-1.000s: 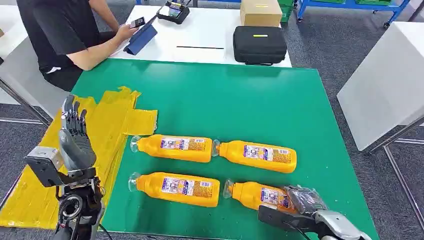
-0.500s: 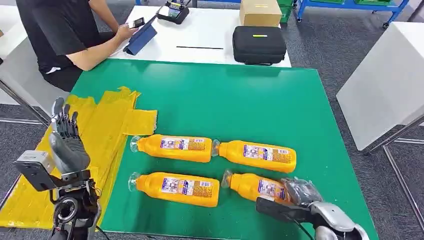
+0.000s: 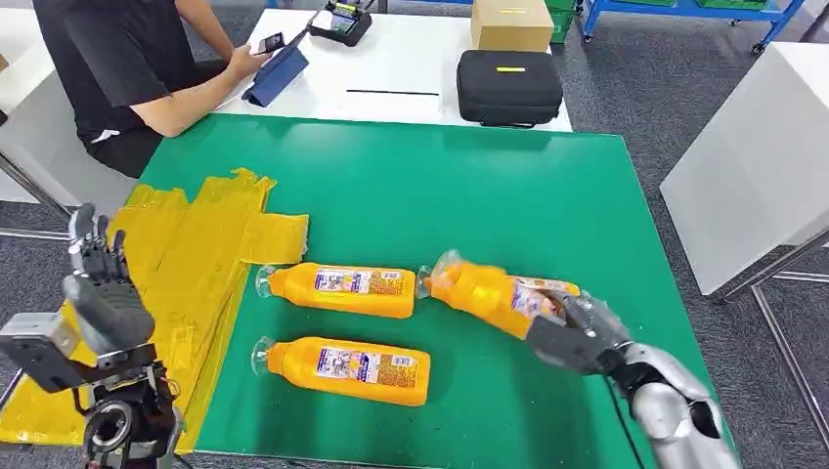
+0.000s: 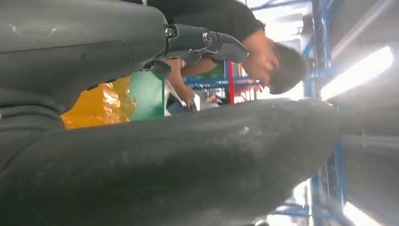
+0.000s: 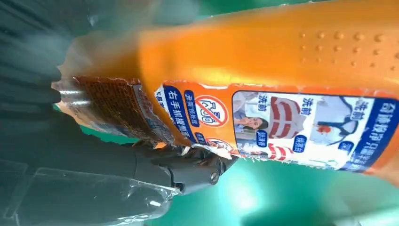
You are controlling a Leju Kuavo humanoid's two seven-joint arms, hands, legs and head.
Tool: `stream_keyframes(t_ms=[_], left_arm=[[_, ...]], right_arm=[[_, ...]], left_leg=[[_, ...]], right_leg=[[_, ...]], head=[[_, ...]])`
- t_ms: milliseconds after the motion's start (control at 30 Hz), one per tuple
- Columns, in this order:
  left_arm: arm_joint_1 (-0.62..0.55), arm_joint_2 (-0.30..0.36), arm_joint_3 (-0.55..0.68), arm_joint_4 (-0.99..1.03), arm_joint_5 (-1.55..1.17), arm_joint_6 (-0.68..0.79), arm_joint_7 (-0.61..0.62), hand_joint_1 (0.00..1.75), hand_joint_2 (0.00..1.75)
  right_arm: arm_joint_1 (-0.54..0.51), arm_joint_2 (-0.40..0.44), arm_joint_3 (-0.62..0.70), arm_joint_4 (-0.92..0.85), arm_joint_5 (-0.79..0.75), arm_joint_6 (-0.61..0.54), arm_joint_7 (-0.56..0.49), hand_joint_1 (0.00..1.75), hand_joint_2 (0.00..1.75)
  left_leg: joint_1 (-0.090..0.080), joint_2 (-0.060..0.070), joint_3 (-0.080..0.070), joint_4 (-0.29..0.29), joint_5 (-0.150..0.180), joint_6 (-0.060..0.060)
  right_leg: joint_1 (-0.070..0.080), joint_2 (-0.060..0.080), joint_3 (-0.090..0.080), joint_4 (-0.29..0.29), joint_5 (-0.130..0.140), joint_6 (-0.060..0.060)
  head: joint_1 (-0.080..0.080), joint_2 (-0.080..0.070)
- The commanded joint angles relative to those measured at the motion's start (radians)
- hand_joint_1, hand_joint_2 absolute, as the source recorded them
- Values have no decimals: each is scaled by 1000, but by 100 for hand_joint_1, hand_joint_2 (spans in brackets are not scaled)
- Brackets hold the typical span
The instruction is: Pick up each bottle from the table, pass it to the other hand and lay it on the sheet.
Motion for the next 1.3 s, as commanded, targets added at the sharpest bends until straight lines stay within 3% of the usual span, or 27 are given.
stream_keyframes(t_ms=[33,133,167,200,267,467,533,567,633,700,800,1000,1133,1300], left_arm=[[23,-1,71,-19,16,-9,-4,0,0],[27,2,71,-14,21,-10,-12,0,0],[32,2,39,31,66,-40,-56,0,0],[26,3,37,35,85,-54,-56,0,0],[11,9,20,42,90,-62,-55,0,0],[12,13,17,36,93,-61,-53,0,0],[0,14,2,45,113,-100,-41,0,0],[-20,10,-14,66,117,-123,-34,0,175],[-63,-3,-60,107,98,-135,-32,0,175],[-93,-5,-111,132,103,-136,-28,0,175],[-129,-7,-172,146,102,-167,1,0,175],[-213,-22,-208,210,196,-168,99,0,175],[-225,-16,-218,222,223,-174,114,0,175],[-331,-21,-254,333,282,-171,149,0,175]], right_arm=[[-68,-72,-24,73,-128,21,-34,175,175],[-67,-85,-22,83,-219,50,-67,175,175],[-164,-27,6,219,-502,102,-211,175,175],[-185,-5,1,239,-544,113,-219,175,175],[-251,37,40,278,-578,94,-238,175,175],[-248,24,70,267,-609,66,-226,175,175],[-259,65,60,274,-687,105,-267,175,175],[-277,114,68,294,-724,112,-279,175,175],[-343,214,163,365,-713,61,-283,175,175],[-436,328,299,461,-653,-64,-280,175,175],[-487,453,400,534,-615,-192,-224,175,175],[-551,524,525,677,-506,-437,-179,175,175],[-561,529,534,691,-493,-434,-170,175,175],[-619,574,558,792,-447,-457,-144,175,175]], left_leg=[[-1,2,4,0,-2,-1],[-1,2,4,0,-2,-1],[-1,2,4,-1,-2,-1],[-1,2,7,-1,-4,-1],[-1,5,6,-2,-3,-1],[-1,4,8,-2,-3,-2],[0,2,6,-2,-2,0],[-1,2,8,-2,-3,-1],[-1,6,10,-2,-4,-1],[0,12,7,-2,-2,-2],[0,16,7,-2,-2,-2],[2,9,8,-1,0,-5],[2,8,7,-1,1,-4],[1,3,2,0,3,-4]], right_leg=[[-1,2,3,0,-1,-1],[0,2,3,0,-1,-1],[0,2,3,-1,-1,-1],[-1,2,6,0,-3,-1],[0,5,4,-2,-1,-1],[0,4,6,-1,-2,-2],[0,2,5,-1,-1,-1],[-1,2,6,-1,-2,-2],[0,6,7,-1,-2,-2],[0,12,4,-2,2,-2],[1,16,2,0,3,-3],[2,7,2,2,0,-6],[2,6,3,2,0,-4],[1,2,0,3,1,-4]], head=[[0,0],[0,0],[0,0],[0,0],[0,0],[0,0],[0,0],[0,0],[0,0],[0,0],[0,0],[0,0],[0,0],[0,0]])
